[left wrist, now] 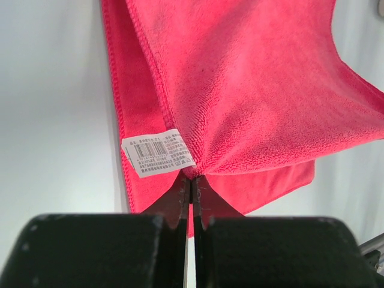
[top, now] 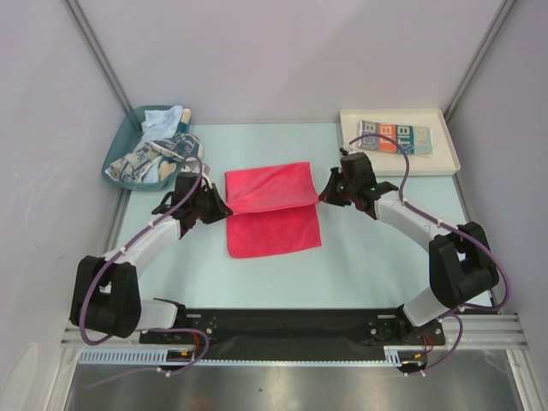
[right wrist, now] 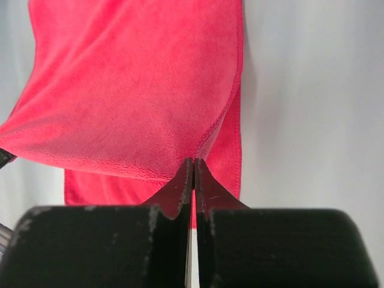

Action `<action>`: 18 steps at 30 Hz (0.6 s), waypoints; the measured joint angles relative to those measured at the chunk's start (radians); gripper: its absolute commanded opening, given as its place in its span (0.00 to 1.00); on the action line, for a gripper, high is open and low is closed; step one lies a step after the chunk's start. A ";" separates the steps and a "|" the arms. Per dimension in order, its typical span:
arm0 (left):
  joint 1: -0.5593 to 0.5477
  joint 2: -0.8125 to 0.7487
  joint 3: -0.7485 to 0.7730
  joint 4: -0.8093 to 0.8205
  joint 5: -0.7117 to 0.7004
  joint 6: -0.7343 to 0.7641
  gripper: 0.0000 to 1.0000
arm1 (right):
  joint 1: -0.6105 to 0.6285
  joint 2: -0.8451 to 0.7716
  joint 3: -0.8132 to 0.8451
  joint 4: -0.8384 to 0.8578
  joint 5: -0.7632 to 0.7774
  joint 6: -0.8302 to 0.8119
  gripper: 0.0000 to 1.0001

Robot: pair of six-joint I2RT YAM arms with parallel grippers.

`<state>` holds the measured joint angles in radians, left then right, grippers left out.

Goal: Fold and stack the towels
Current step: Fold the towel

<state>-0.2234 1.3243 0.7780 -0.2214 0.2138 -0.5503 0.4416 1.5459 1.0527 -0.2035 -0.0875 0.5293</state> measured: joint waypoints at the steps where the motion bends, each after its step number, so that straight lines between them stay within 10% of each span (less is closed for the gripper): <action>1: 0.000 -0.002 -0.011 0.002 0.000 0.000 0.00 | 0.005 0.000 -0.011 0.000 0.001 0.001 0.00; 18: -0.001 -0.003 -0.196 0.090 0.071 -0.030 0.00 | 0.064 0.023 -0.131 0.035 0.021 0.023 0.00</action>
<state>-0.2241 1.3209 0.5816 -0.1318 0.2852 -0.5800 0.5053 1.5692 0.9215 -0.1680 -0.0669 0.5518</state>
